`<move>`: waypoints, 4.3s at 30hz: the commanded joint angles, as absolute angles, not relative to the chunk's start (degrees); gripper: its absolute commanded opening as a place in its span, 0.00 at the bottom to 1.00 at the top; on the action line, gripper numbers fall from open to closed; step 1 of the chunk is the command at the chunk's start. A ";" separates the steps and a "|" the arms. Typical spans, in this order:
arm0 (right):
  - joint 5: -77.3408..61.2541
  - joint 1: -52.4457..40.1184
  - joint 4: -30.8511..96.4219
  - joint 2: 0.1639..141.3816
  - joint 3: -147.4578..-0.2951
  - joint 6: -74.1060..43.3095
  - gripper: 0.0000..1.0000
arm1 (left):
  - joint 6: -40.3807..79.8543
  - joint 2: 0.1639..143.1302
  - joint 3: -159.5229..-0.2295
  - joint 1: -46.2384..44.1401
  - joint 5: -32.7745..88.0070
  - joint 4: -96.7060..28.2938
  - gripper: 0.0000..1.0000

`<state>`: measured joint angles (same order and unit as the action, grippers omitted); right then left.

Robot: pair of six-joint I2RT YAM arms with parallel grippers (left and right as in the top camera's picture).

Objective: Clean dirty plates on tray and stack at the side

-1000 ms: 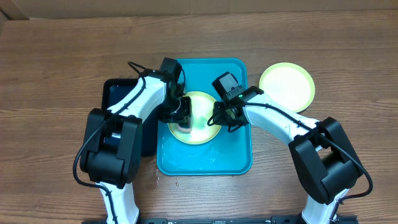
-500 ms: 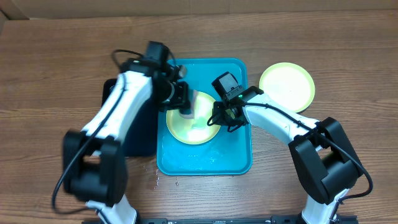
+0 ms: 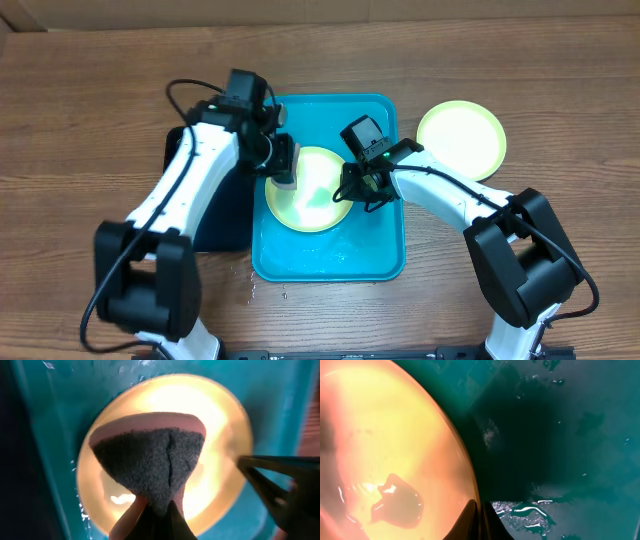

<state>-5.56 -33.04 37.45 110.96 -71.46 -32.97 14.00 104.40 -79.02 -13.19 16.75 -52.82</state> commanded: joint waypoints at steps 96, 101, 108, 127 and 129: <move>-5.02 -33.43 33.65 111.24 -69.41 -32.73 0.23 | 15.42 60.01 -75.59 -4.78 1.48 -60.38 1.00; -5.02 -33.43 32.16 111.24 -68.42 -32.82 0.14 | 15.42 55.99 -75.57 -4.78 0.95 -61.56 1.00; -5.04 -33.39 30.15 111.24 -68.42 -32.97 0.04 | 15.49 56.47 -75.53 -4.78 1.17 -61.60 1.00; -5.41 -30.68 41.52 109.60 -89.56 -33.01 0.04 | 15.42 66.46 -75.53 -4.78 1.10 -61.69 1.00; -4.64 -32.29 39.44 109.91 -89.56 -33.26 0.04 | 15.42 67.94 -75.53 -4.78 1.08 -61.69 1.00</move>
